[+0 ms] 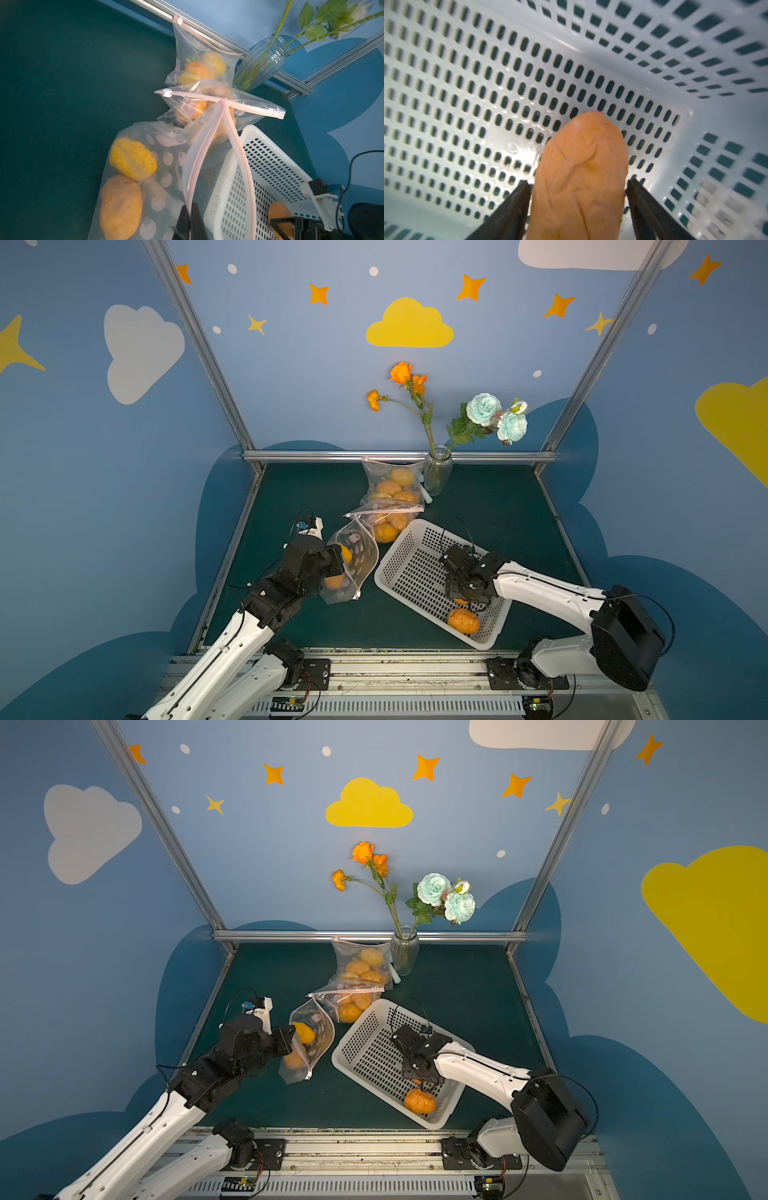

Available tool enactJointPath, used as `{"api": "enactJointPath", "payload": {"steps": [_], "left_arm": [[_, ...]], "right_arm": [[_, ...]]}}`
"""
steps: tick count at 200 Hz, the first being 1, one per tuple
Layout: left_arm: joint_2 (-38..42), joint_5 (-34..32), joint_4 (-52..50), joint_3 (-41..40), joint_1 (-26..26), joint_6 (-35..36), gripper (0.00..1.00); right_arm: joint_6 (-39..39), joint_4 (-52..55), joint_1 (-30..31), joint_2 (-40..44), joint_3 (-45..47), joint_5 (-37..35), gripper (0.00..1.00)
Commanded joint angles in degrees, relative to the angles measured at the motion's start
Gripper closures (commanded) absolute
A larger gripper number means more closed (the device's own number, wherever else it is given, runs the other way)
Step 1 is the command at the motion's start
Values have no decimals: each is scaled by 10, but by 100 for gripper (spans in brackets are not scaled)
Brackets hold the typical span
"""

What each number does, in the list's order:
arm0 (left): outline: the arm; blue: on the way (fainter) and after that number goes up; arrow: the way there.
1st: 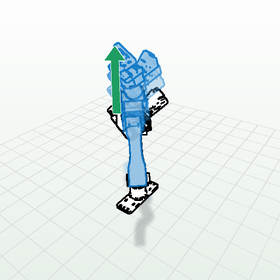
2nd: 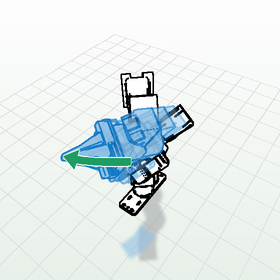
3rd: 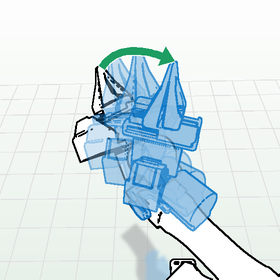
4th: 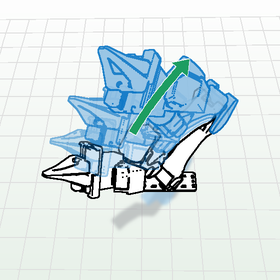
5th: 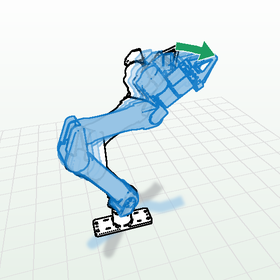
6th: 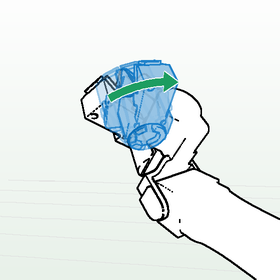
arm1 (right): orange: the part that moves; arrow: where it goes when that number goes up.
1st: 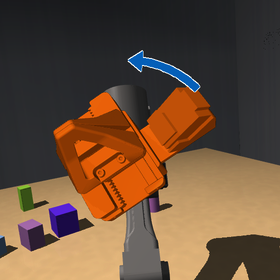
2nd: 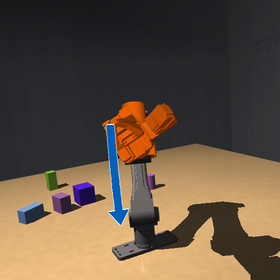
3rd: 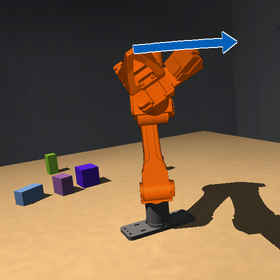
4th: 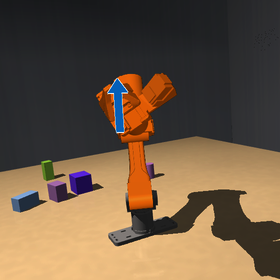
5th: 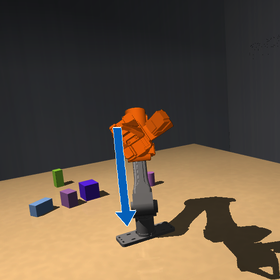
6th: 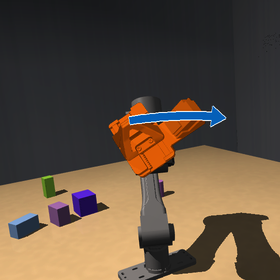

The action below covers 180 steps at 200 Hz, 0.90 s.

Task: Put the potatoes into a zipper bag and zip it
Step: Pick up the potato from the basket.

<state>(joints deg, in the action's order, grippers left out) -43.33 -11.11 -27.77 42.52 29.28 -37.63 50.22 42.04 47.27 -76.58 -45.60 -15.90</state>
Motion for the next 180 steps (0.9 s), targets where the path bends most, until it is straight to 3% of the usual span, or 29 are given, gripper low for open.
{"api": "enactJointPath", "payload": {"steps": [1, 13, 23, 70, 109, 127, 151, 180], "left_arm": [[1, 2, -1, -3, 1, 0, 97], [-1, 3, -1, -3, 1, 0, 97], [-2, 5, -3, -2, 1, 0, 97], [11, -1, -6, -4, 1, 0, 97], [1, 5, -2, -3, 1, 1, 97], [-2, 6, -3, -2, 1, 1, 97], [5, 5, -4, -2, 1, 0, 97], [10, 5, -2, -5, 1, 0, 97]], "right_arm": [[-11, 1, -5, 23, -4, -24, 24], [-10, 2, -7, 27, 0, -24, 40], [-10, 2, -10, 28, 4, -22, 43], [-15, -14, -17, 0, 7, 4, 13], [-17, -29, -18, -36, 2, 19, 11], [-18, -25, -19, -50, -5, 18, 15], [-22, -33, -20, -48, -6, 22, 33], [-28, -21, -21, -37, -12, 20, 49]]}}
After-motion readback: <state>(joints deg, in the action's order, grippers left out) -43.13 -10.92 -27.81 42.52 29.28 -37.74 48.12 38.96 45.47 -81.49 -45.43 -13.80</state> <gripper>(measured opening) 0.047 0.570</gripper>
